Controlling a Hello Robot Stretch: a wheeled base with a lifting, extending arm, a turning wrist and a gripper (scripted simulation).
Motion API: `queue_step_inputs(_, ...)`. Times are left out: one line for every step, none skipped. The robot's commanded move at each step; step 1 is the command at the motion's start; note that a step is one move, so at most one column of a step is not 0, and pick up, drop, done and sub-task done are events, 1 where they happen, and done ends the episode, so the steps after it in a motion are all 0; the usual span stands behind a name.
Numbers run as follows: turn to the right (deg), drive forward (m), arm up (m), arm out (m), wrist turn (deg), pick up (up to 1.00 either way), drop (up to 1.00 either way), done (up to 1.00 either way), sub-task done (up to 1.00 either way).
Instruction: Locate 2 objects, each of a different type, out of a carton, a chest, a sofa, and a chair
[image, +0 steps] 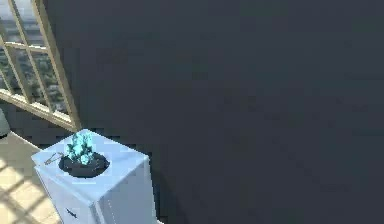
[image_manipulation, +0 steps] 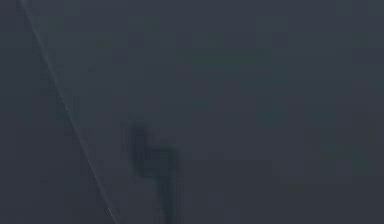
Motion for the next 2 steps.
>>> queue_step_inputs(-45.0, 0.00, 0.00, 0.00, 0.0, 0.00, 0.00, 0.00, 0.00)
queue_step_inputs(-30.0, 0.00, 0.00, 0.00, 0.0, 0.00, 0.00, 0.00, 0.00)
